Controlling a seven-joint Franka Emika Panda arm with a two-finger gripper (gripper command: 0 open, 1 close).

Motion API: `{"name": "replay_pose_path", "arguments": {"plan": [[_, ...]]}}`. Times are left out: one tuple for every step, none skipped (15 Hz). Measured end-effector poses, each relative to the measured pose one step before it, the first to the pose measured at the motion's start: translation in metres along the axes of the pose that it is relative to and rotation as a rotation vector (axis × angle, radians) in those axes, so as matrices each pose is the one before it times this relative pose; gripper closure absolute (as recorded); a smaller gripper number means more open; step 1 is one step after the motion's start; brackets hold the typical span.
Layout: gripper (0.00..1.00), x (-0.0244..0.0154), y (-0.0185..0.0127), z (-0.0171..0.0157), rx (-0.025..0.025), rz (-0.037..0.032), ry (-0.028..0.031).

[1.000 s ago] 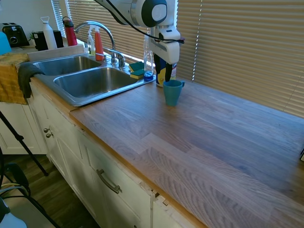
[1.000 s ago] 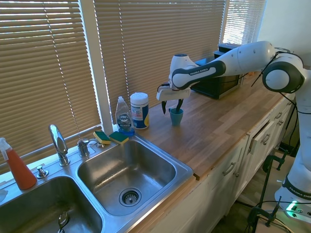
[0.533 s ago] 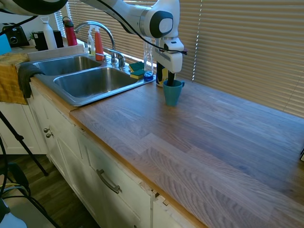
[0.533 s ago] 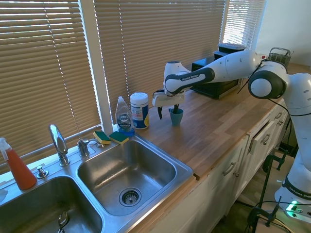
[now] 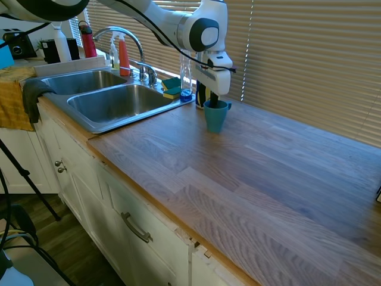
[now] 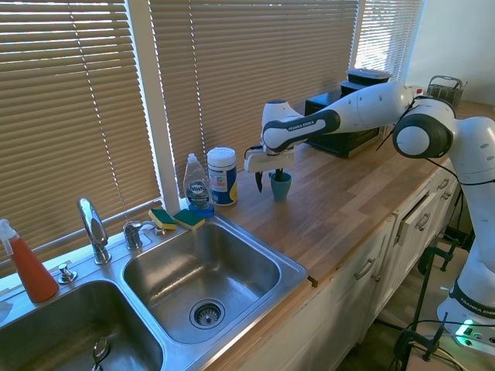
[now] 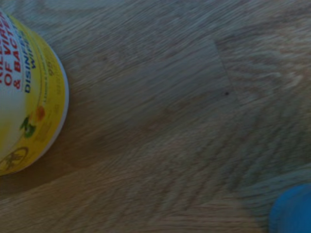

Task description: Put the mug in the sink

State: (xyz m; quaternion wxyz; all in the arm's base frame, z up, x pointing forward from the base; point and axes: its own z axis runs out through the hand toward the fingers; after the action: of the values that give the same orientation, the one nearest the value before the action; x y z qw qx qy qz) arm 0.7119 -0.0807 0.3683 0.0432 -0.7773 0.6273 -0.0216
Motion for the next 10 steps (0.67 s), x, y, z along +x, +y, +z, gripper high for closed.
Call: {"name": "replay_pose_path", "arguments": {"plan": [[1.0,0.00169,0.0006,0.0003,-0.00055,-0.00165,0.00032],[1.0,0.00108,0.00045,0.00022,-0.0005,-0.00298,0.00015],[1.0,0.00111,0.00073,0.00059,-0.00133,-0.00275,-0.00023],[1.0,0.00093,0.00082,0.00121,-0.00226,-0.00139,-0.00094],[1.0,0.00114,0.00065,0.00133,-0.00183,-0.00308,-0.00109],[1.0,0.00112,0.00091,0.00136,-0.00211,-0.00455,-0.00129],[1.0,0.00122,0.00128,0.00157,-0.00205,-0.00685,-0.00325],[1.0,0.002,0.00181,0.00189,0.00114,-0.00848,-0.01189],[1.0,0.00119,0.0014,0.00204,0.00278,-0.00604,-0.01069],[1.0,0.00134,0.00073,-0.00019,0.00323,-0.00905,-0.00264]]}}
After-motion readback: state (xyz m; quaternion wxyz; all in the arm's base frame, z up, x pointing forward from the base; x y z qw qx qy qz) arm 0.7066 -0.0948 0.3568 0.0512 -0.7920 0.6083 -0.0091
